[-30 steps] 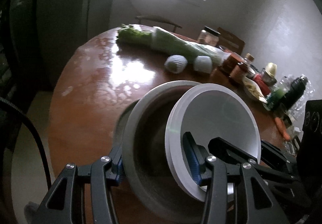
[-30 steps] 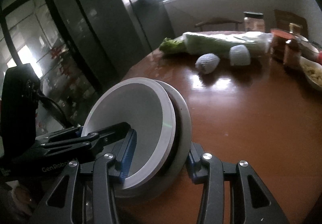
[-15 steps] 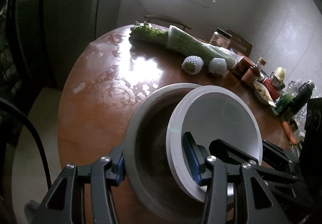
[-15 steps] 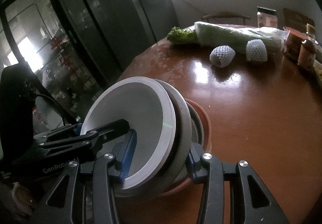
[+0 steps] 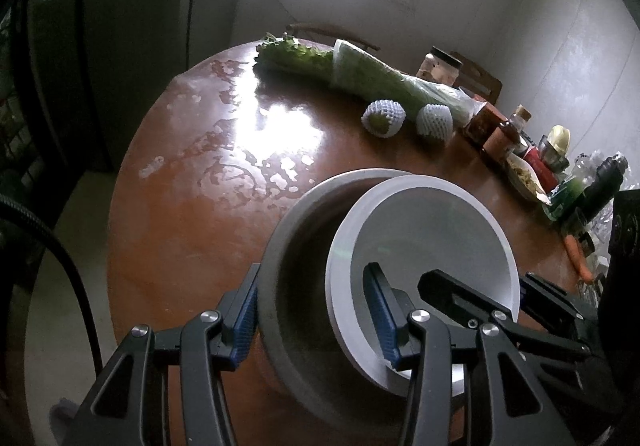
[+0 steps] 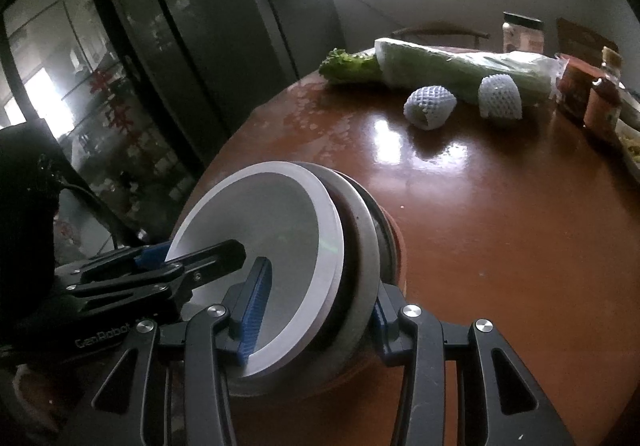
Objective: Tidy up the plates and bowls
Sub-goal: 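Lift the steel bowl stack with the left tool toward the plate stack, then lower the steel bowl stack onto the plate stack and open the left tool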
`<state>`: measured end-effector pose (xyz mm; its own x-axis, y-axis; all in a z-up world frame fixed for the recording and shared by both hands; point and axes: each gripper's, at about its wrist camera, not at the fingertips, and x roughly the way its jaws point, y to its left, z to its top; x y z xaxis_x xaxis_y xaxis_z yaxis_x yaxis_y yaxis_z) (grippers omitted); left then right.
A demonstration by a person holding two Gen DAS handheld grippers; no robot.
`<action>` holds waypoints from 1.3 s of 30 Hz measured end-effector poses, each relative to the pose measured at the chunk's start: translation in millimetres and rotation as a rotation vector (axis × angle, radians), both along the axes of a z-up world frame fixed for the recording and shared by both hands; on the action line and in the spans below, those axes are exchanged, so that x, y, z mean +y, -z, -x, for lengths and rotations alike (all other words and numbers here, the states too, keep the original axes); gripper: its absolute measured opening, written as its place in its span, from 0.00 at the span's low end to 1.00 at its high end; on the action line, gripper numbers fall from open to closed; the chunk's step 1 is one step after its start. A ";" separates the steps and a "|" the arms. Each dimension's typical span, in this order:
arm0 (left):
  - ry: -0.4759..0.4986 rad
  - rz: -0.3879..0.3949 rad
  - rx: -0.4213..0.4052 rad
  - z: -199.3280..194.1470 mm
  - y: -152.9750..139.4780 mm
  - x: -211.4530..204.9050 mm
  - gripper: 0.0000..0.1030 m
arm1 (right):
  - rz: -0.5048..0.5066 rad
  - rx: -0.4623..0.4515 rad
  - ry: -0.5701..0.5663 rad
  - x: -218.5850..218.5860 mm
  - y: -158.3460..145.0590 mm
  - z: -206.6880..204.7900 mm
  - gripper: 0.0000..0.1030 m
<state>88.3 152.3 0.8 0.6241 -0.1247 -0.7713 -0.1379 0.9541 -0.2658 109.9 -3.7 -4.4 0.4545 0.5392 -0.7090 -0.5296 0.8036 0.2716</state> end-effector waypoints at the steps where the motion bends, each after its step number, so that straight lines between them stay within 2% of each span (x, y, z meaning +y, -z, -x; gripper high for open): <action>1: 0.000 -0.002 0.003 -0.5 0.7 -0.6 0.48 | 0.004 -0.003 0.003 -0.5 0.6 -0.2 0.45; 32: 0.023 0.002 0.005 -0.7 5.0 -3.5 0.50 | 0.056 -0.066 0.026 -2.9 -3.9 9.6 0.45; 35: 0.021 0.000 0.003 0.1 3.8 -3.9 0.50 | 0.060 -0.074 0.027 -2.8 -5.1 10.8 0.47; 37: 0.022 0.001 -0.003 1.6 2.2 -3.8 0.52 | 0.067 -0.091 0.037 -4.0 -7.7 12.0 0.53; 39: 0.021 -0.001 -0.008 3.1 -0.1 -3.9 0.52 | 0.062 -0.102 0.041 -6.0 -10.2 13.5 0.55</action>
